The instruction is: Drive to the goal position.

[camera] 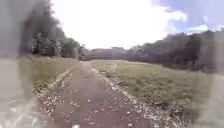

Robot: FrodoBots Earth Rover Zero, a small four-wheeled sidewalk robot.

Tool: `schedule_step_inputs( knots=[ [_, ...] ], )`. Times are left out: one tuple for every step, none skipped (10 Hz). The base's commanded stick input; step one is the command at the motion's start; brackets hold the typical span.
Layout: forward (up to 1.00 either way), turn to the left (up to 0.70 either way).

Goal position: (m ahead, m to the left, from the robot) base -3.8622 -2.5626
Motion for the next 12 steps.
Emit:
schedule_step_inputs(
  knots=[
    [0.00, -1.00],
    [0.00, -1.00],
    [0.00, -1.00],
    [0.00, -1.00],
    [0.00, -1.00],
    [0.00, -1.00],
    [0.00, -1.00],
    [0.00, -1.00],
    [0.00, -1.00],
    [0.00, -1.00],
    [0.00, -1.00],
    [0.00, -1.00]
  ],
)
